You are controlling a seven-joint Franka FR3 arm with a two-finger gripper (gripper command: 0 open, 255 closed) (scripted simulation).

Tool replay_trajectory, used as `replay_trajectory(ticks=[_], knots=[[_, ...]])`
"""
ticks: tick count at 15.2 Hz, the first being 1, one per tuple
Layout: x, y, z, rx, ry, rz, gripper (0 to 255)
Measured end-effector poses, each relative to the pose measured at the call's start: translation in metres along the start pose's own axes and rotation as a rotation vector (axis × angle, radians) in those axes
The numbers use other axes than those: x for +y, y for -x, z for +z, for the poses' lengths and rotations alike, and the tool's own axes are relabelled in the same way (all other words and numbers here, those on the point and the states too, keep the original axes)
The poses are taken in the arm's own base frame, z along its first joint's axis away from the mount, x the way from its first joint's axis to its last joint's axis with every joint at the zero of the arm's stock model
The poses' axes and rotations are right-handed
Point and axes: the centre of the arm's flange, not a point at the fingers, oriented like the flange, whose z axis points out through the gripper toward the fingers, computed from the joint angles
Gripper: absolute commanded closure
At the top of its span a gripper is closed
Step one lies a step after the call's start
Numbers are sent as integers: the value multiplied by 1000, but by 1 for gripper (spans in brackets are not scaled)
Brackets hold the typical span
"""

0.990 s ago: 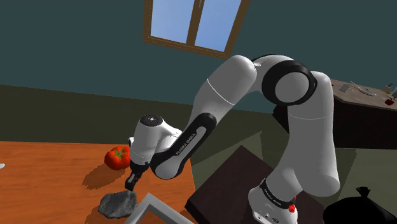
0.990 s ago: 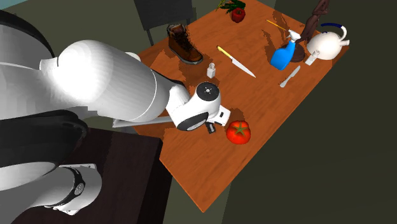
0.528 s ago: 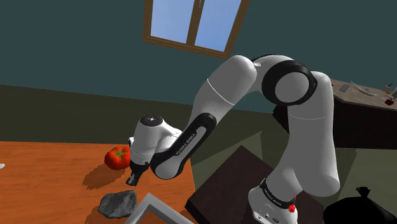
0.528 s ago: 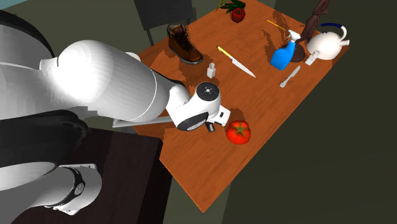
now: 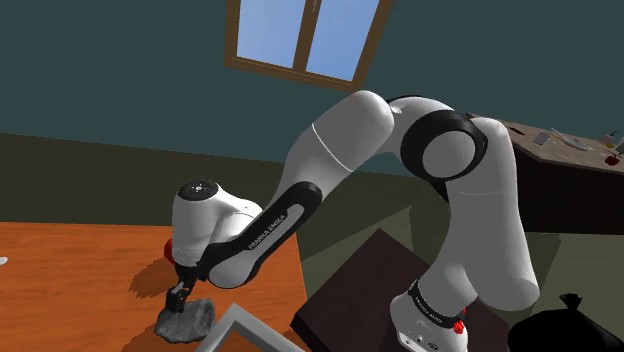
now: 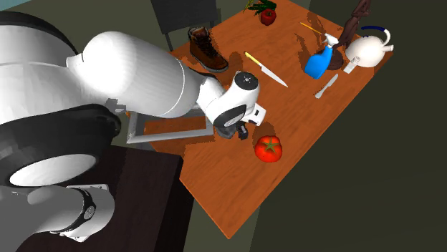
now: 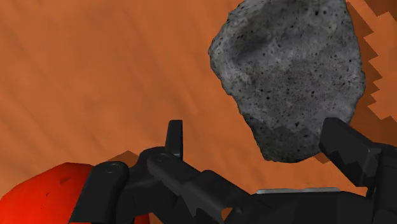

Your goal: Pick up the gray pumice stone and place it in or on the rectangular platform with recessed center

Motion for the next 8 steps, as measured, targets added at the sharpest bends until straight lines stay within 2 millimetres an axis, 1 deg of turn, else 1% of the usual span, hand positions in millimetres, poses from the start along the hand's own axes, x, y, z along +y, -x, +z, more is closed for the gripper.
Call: replay_trajectory(ticks=[4, 6, 8], knots=[[-42, -44, 2, -72, 30, 27, 0], [-55, -56, 5, -93, 40, 34, 0], [-59, -60, 13, -99, 42, 37, 0]])
